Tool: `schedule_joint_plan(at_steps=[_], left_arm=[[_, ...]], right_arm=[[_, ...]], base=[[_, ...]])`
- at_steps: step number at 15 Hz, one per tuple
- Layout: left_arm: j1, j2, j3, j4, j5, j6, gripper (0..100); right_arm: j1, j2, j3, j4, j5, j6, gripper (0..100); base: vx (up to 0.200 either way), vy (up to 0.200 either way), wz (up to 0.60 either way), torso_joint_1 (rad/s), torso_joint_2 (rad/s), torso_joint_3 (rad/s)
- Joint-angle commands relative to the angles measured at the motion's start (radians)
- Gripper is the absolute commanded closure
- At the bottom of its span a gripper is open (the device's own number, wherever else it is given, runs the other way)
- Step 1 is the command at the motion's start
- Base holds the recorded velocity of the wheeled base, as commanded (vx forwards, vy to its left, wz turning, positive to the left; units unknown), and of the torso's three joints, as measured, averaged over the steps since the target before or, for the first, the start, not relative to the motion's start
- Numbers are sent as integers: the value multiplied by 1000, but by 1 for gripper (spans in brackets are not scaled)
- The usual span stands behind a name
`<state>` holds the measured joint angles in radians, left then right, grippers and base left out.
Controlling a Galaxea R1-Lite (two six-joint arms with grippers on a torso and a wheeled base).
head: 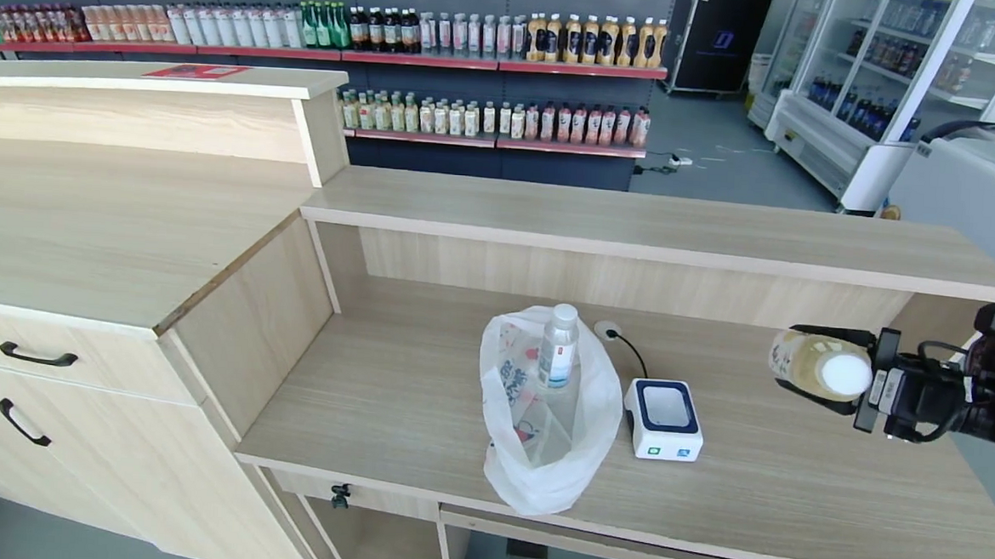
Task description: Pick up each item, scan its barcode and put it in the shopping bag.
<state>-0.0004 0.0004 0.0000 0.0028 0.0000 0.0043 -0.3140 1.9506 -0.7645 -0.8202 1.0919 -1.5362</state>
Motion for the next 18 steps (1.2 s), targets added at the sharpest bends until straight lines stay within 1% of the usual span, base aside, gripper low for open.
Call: schedule_joint_plan(at_steps=[1, 5, 7, 12, 18], left_arm=[[0, 0, 0, 0, 0, 0, 0], [0, 0, 0, 0, 0, 0, 0], [0, 0, 0, 0, 0, 0, 0], [0, 0, 0, 0, 0, 0, 0], [0, 0, 0, 0, 0, 0, 0]], right_arm=[[15, 63, -4, -20, 2, -1, 100], [46, 111, -4, -93, 13, -1, 100], [56, 137, -7, -100, 14, -7, 100], [82, 223, -7, -195, 14, -15, 100], [119, 278, -61, -211, 13, -7, 100]], base=[[0, 0, 0, 0, 0, 0], [0, 0, 0, 0, 0, 0], [0, 0, 0, 0, 0, 0], [0, 0, 0, 0, 0, 0], [0, 0, 0, 0, 0, 0]])
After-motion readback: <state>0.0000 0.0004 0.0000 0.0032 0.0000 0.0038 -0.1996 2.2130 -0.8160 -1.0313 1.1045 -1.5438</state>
